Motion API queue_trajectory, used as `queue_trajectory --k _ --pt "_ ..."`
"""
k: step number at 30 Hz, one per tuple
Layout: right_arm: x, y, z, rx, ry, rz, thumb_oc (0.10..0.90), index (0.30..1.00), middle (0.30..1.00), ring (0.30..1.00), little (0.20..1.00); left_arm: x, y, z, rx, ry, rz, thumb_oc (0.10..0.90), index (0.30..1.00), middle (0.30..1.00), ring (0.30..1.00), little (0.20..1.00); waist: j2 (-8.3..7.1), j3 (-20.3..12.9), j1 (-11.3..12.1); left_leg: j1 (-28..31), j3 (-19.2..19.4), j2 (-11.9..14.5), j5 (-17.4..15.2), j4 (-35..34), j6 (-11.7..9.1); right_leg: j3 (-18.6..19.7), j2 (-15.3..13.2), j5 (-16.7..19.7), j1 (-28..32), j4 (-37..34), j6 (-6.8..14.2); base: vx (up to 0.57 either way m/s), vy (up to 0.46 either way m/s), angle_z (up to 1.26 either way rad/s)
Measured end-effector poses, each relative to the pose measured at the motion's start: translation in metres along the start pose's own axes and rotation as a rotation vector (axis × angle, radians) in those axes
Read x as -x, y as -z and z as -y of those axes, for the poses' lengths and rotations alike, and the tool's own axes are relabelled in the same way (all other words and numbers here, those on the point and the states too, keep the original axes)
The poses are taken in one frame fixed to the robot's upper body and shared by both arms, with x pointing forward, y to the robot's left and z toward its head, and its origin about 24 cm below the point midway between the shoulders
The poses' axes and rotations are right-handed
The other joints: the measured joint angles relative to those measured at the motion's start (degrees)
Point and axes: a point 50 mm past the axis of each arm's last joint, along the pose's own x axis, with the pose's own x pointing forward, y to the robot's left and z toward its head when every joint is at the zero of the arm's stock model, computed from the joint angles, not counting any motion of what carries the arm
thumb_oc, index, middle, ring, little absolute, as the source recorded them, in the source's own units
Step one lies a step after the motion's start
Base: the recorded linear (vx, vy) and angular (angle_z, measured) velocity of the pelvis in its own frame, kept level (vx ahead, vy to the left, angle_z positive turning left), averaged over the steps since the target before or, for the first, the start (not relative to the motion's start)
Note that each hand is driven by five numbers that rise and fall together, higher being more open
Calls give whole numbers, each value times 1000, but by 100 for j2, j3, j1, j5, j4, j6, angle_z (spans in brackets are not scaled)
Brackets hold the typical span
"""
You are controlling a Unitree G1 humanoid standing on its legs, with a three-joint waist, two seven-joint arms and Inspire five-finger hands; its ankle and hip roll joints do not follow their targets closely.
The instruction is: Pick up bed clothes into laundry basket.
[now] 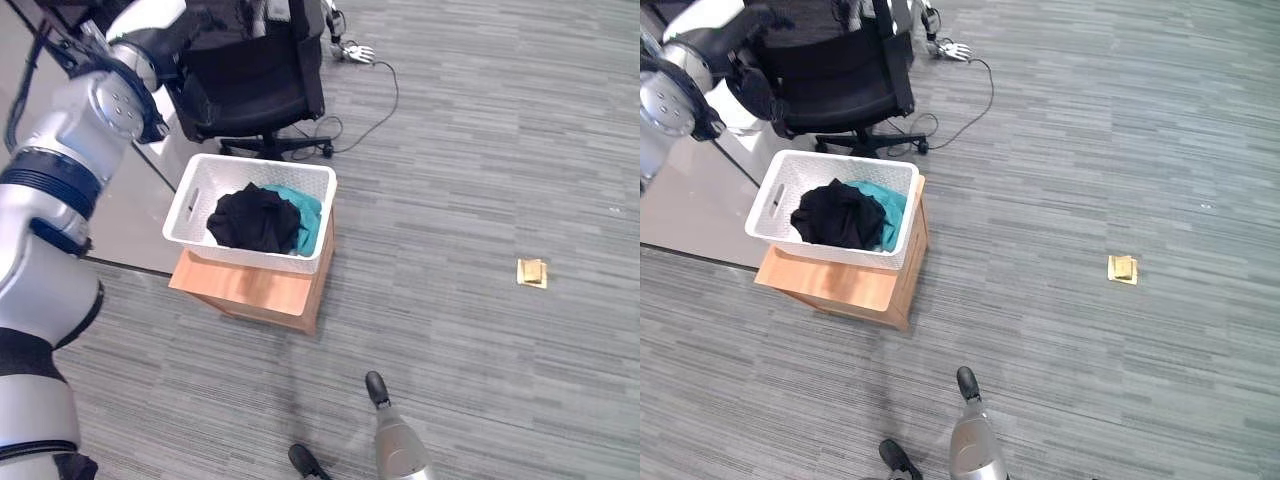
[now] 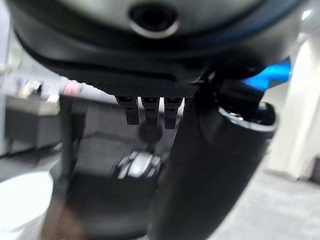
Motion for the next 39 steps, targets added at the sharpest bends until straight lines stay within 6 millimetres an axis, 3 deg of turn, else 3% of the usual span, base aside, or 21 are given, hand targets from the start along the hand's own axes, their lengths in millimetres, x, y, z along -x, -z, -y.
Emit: queue_trajectory --k 3,5,6,8,9,10,11,13,14,16,17,19,21,24,25,26,27,29,31,36,39 --pt "0 -2 2 -28 7 4 800 900 900 900 900 20 -25 -14 130 -101 212 800 900 900 900 900 71 -61 267 73 -179 31 -1 -20 -2 -158 7 -9 174 0 -10 -24 -26 26" --pt "0 2 4 -41 16 -7 800 900 900 900 900 51 -29 -1 326 -184 354 800 900 900 900 900 130 -221 361 168 -328 69 -51 -12 -30 -253 55 -80 326 3 -13 -13 -28 34" --pt "0 0 3 -42 10 -1 800 900 900 900 900 63 -25 9 378 -190 371 800 900 900 900 900 108 -325 522 179 -377 80 -42 -6 -24 -304 63 -88 366 4 -12 -13 -33 12" --pt "0 -6 -1 -55 2 35 800 900 900 900 900 97 2 28 465 -207 318 800 900 900 900 900 60 -463 614 227 -464 135 -68 -30 -24 -360 84 -152 495 -1 18 -4 -39 2" --pt "0 -12 -2 -88 2 69 800 900 900 900 900 142 39 41 563 -304 201 800 900 900 900 900 101 -575 597 298 -496 164 -174 -29 -44 -345 95 -185 524 1 26 20 -32 -6" --pt "1 -8 -2 -94 6 67 800 900 900 900 900 154 49 47 595 -334 157 800 900 900 900 900 114 -619 561 333 -493 174 -149 -28 -34 -343 107 -190 544 0 7 -5 -28 8" --pt "2 5 -4 -89 2 28 800 900 900 900 900 177 78 72 696 -370 -22 800 900 900 900 900 77 -742 749 317 -616 212 -137 -26 -40 -450 151 -263 595 35 6 3 -15 31" --pt "4 22 -11 -82 -10 -37 800 900 900 900 900 221 125 88 807 -532 -298 800 900 900 900 900 -2 -880 887 357 -668 249 -114 -10 7 -503 154 -325 606 76 -26 20 -10 34" --pt "5 28 -16 -80 -20 -56 800 900 900 900 900 259 154 106 936 -696 -504 800 900 900 900 900 -176 -940 1048 285 -765 268 -110 -5 33 -556 154 -354 565 112 -37 50 -2 25" --pt "7 38 -18 -66 -20 -79 800 900 900 900 900 308 170 141 1082 -913 -735 800 900 900 900 900 -344 -1013 1181 287 -807 239 -94 1 43 -581 143 -345 611 93 -21 15 6 16" --pt "8 41 -18 -47 -18 -88 800 900 900 900 900 335 174 160 1080 -924 -870 800 900 900 900 900 -401 -1056 1233 299 -810 222 -62 4 23 -579 134 -344 618 88 -8 -12 9 5" --pt "9 45 -20 -22 -25 -94 800 900 900 900 900 383 179 198 1033 -787 -1166 800 900 900 900 900 -577 -1118 1284 292 -806 173 -45 5 15 -600 72 -344 617 77 -6 -9 15 8" --pt "8 39 -21 -4 -23 -65 800 900 900 900 900 429 159 242 1011 -588 -1378 800 900 900 900 900 -754 -1175 1299 260 -812 96 -38 6 47 -605 0 -340 620 74 13 -19 12 8" --pt "7 33 -21 26 -12 -51 800 900 900 900 900 478 108 315 1163 -399 -1685 800 900 900 900 900 -691 -1184 1259 346 -789 -10 -83 4 127 -560 -104 -293 709 -22 94 -2 -1 -4" --pt "6 28 -24 47 -18 -42 800 900 900 900 900 490 93 331 1188 -337 -1771 800 900 900 900 900 -656 -1176 1235 356 -789 -27 -86 4 132 -557 -122 -286 729 -31 102 3 -4 -5" --pt "5 23 -31 67 -39 -32 800 900 900 900 900 504 58 360 1277 -212 -1948 800 900 900 900 900 -612 -1155 1116 351 -778 -34 -99 4 153 -553 -123 -285 719 -39 105 -1 -10 -4" --pt "5 19 -36 88 -53 -19 800 900 900 900 900 511 40 370 1311 -143 -2005 800 900 900 900 900 -576 -1133 1101 349 -772 -26 -99 4 153 -542 -110 -284 702 -35 105 -5 -13 -7" --pt "4 15 -41 145 -66 -2 800 900 900 900 900 521 8 385 1313 85 -2065 800 900 900 900 900 -517 -1116 1090 369 -707 3 -98 5 153 -503 -71 -271 687 -35 89 -25 -13 -15" --pt "5 14 -44 172 -74 2 800 900 900 900 900 511 9 389 1318 177 -2017 800 900 900 900 900 -432 -1074 1109 371 -639 52 -95 5 147 -427 -6 -259 659 -39 71 -13 -10 -16" --pt "6 15 -54 267 -100 10 800 900 900 900 900 509 7 390 1213 410 -1897 800 900 900 900 900 -298 -1081 1114 468 -461 179 -186 -14 135 -251 154 -255 669 -43 21 6 -20 -22" --pt "7 19 -64 313 -131 -1 800 900 900 900 900 500 8 392 1214 431 -1850 800 900 900 900 900 -390 -1078 1144 456 -469 204 -185 -24 151 -264 165 -255 653 25 19 -60 -17 -6"
